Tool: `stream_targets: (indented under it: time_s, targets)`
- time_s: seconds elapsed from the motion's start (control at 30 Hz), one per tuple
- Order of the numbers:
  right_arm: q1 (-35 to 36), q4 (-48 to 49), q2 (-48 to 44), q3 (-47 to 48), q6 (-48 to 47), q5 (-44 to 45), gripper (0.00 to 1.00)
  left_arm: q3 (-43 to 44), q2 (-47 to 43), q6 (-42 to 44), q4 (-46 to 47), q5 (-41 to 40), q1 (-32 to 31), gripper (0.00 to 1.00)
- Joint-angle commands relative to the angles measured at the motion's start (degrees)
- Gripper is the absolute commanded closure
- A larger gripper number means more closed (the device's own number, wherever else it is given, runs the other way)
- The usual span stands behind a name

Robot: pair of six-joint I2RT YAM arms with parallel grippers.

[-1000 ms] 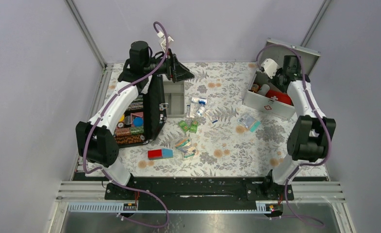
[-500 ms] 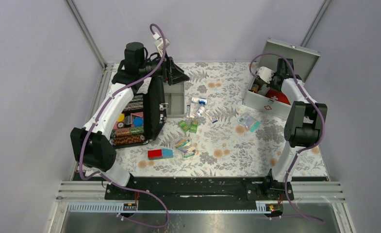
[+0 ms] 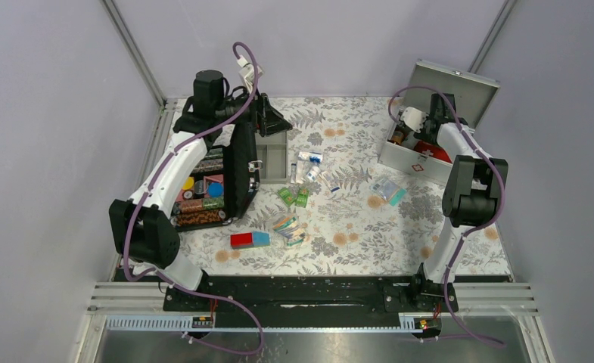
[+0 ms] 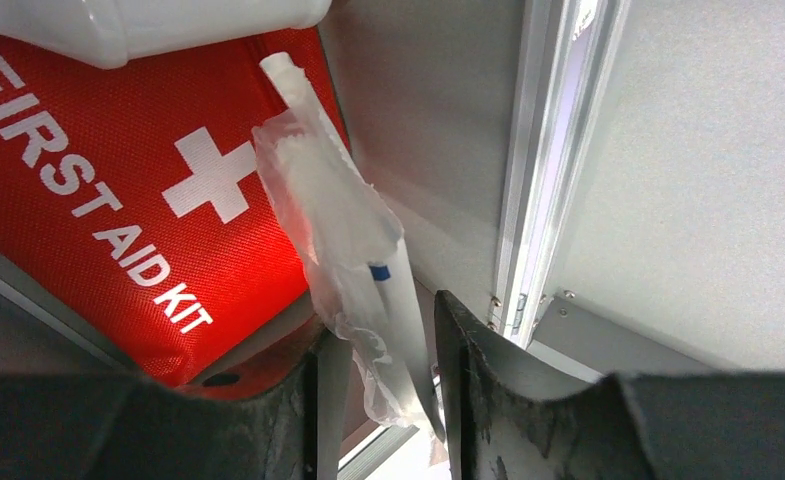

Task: Organize the medicine kit
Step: Place the medical item at the medicine box.

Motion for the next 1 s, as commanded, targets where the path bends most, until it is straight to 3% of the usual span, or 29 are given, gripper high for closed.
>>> stream_targets:
  time_s: [0.0,0.23,0.47,0.67,0.97]
  targets:
    - [0.3,-1.7,-1.6,-0.6,1.4,0.6,0.57,-0.1,-2.6,0.8,2.2,-0.4,0.4,0.34]
    - [0.3,-3.6,-2.0,-1.5,3.2,0.6,0.59,-0.9,-2.6,-0.9,4.1,0.1,0.4,0.34]
    - [0.3,4.6,-2.1,-4.9,4.1,4.7,0.76,-1.7,-2.8,-2.3,5.3,0.3,0.4,0.34]
    - [0.3,11.7,-2.7,-8.8,1.4,5.5,0.75,-2.2,-2.5,-3.5,6.4,0.2,0.3,0.34]
    - [0.3,3.4,-2.5,-7.0,3.3,2.5,0.63,-2.2,-2.4,-3.7,6.7,0.2,0.4,0.34]
